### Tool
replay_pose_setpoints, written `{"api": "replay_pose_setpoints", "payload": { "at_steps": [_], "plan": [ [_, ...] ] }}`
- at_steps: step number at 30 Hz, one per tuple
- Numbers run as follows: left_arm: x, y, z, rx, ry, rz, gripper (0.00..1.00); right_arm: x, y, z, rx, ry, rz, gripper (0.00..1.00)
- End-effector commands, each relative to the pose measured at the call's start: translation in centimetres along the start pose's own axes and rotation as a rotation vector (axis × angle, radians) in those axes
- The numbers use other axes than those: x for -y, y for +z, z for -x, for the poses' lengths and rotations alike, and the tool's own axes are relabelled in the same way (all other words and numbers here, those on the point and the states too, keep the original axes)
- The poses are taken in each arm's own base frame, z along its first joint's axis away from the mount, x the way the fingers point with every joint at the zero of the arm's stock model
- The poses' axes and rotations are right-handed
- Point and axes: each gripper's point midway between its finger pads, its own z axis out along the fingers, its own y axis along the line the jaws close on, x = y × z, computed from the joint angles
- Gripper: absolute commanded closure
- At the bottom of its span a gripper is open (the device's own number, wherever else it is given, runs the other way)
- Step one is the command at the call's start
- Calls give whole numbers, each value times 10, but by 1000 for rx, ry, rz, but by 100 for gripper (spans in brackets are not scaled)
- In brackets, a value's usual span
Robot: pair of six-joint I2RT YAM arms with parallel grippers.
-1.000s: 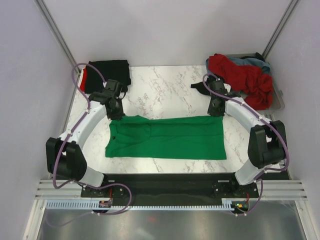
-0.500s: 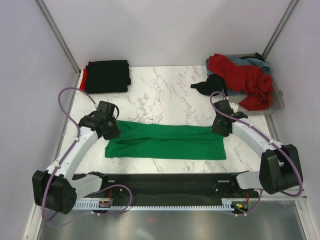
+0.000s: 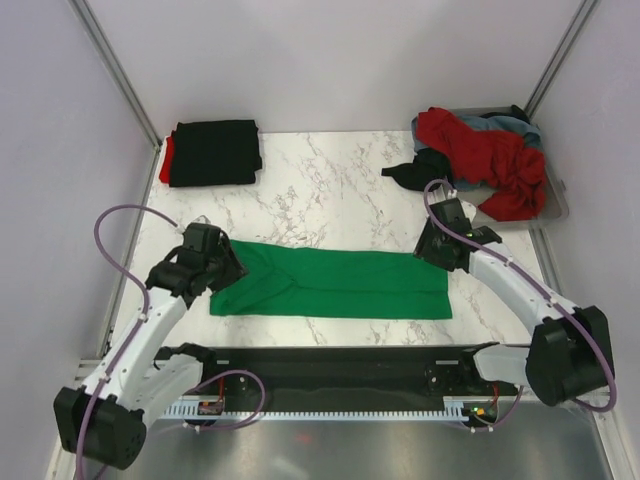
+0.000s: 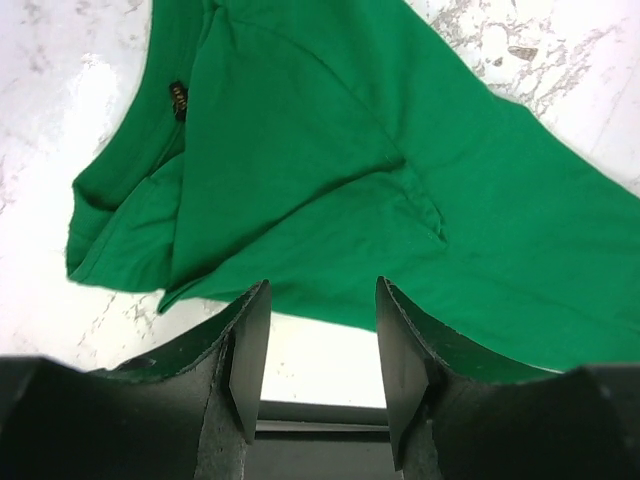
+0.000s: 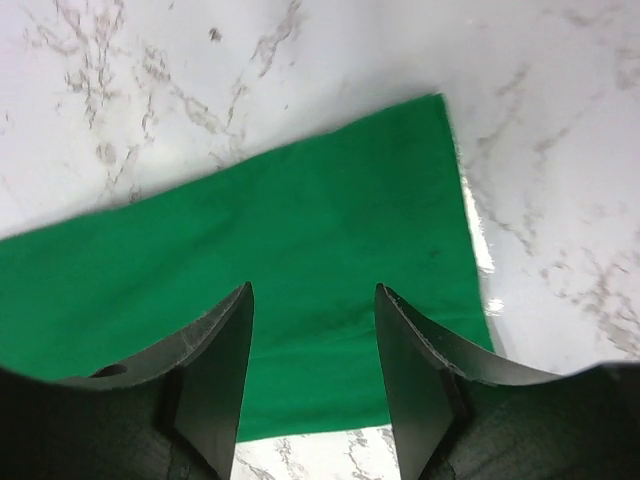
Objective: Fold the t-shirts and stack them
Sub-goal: Fold the tshirt
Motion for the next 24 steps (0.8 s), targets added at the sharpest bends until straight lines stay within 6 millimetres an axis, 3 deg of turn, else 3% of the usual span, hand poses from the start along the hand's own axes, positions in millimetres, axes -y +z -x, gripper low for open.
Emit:
{"api": "replay_pose_setpoints", "payload": {
  "at_steps": [1, 3, 6, 8, 11, 13, 14, 15, 16, 17, 18, 19, 20, 21, 22, 23, 24],
  "plan": [
    [23, 19, 14, 13, -35, -51, 47, -31, 16, -8, -57, -58, 91, 41],
    [28, 42, 5, -43, -12, -25, 47, -35, 27, -16, -86, -70, 99, 41],
    [28, 75, -6, -111, 5, 16, 47, -26, 49, -38, -156, -101, 54, 42],
    [28, 98, -14, -165, 12, 43, 48, -21, 54, -45, -171, -108, 37, 42],
    [38, 125, -9, -192, 27, 59, 50, -15, 56, -64, -206, -107, 21, 42],
    [42, 140, -6, -211, 36, 77, 52, -17, 53, -87, -253, -109, 54, 41],
    [56, 146, 7, -191, 37, 58, 56, -22, 52, -97, -284, -81, 84, 40],
    [52, 164, -4, -235, 43, 99, 57, -17, 52, -118, -336, -73, 99, 40],
    [60, 171, -4, -246, 40, 95, 58, -29, 49, -128, -365, -50, 167, 40],
    [80, 179, 7, -228, 14, 74, 59, -34, 47, -142, -393, -48, 197, 39],
    [86, 195, -6, -261, 17, 93, 59, -31, 46, -158, -435, 3, 193, 39],
    [95, 206, -7, -270, 2, 92, 59, -45, 41, -166, -460, 30, 258, 39],
    [135, 210, 7, -260, -33, 22, 57, -53, 33, -187, -503, 13, 291, 39],
    [137, 231, -6, -307, -46, 49, 56, -69, 24, -196, -542, 73, 326, 39],
    [157, 238, -7, -341, -72, 9, 55, -91, 13, -203, -562, 63, 414, 39],
    [209, 237, 25, -293, -71, -100, 55, -107, -6, -226, -602, -16, 456, 39],
    [234, 241, 22, -309, -48, -141, 55, -137, -24, -222, -591, -64, 522, 38]
  ]
}}
